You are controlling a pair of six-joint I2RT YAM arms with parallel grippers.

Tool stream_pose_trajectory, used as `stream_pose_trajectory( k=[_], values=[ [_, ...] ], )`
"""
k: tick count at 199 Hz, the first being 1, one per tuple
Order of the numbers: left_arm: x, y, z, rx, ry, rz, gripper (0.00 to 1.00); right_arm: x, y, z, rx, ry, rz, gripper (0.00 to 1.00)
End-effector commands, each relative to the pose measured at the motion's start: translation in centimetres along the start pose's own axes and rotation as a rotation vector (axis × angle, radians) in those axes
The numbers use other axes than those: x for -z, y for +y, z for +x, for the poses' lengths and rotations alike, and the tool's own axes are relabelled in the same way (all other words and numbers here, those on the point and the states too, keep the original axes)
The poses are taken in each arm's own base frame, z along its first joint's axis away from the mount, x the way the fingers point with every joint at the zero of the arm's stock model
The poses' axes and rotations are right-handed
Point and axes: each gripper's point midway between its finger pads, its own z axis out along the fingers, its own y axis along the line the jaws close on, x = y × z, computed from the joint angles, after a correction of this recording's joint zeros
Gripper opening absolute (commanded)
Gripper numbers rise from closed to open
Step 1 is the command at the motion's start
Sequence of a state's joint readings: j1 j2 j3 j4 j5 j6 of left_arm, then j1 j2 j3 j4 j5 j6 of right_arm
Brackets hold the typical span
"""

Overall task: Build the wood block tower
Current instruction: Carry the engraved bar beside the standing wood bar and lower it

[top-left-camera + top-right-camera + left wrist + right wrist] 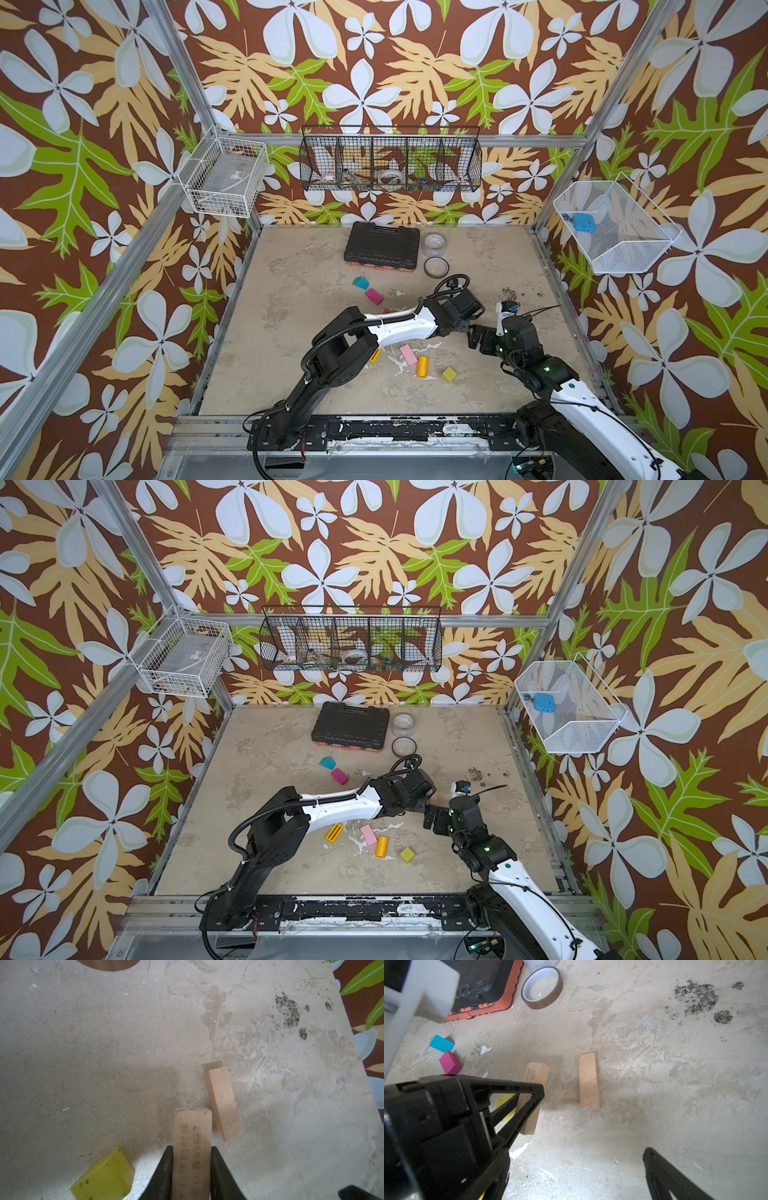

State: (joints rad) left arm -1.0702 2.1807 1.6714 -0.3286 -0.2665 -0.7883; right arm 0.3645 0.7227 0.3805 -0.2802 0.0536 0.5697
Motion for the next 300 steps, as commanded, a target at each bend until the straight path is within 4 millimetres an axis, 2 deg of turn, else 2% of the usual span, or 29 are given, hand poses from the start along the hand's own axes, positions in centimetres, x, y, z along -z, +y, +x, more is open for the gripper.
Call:
stream_pose_trajectory(
  k=[1,73,146,177,200,239,268,286,300],
  values=[
    [-0.7,0.0,-0.2,0.074,-0.042,-0.003,0.13,0.1,-0.4,-0.3,-0.009,-0.011,0.021,1.00],
    [-2.9,-0.4,1.4,0.146,-0.070,0.015,0.13,-0.5,-0.6,0.0,-0.004,0.010,0.044,1.00],
    [-4.2,-0.5,1.5,0.177,-0.095,0.013,0.17,-1.2,-1.1,0.2,0.001,0.034,0.080,1.00],
    [-4.1,-0.4,1.2,0.185,-0.106,0.008,0.22,-1.3,-1.2,0.3,-0.002,0.034,0.082,1.00],
    [-4.0,-0.6,1.0,0.184,-0.110,0.013,0.23,-1.3,-1.3,0.3,-0.005,0.036,0.084,1.00],
    [-3.5,-1.0,0.5,0.179,-0.120,0.027,0.36,-1.3,-1.3,0.2,-0.007,0.034,0.081,1.00],
    [-3.0,-1.2,0.0,0.177,-0.131,0.033,0.41,-1.2,-1.3,0.1,-0.008,0.030,0.079,1.00],
    [-2.2,-1.4,-0.5,0.174,-0.143,0.046,0.44,-1.2,-1.4,0.2,-0.007,0.032,0.081,1.00],
    [-0.7,-1.6,-1.2,0.169,-0.170,0.079,0.48,-1.2,-1.4,0.1,-0.008,0.028,0.083,1.00]
  ],
)
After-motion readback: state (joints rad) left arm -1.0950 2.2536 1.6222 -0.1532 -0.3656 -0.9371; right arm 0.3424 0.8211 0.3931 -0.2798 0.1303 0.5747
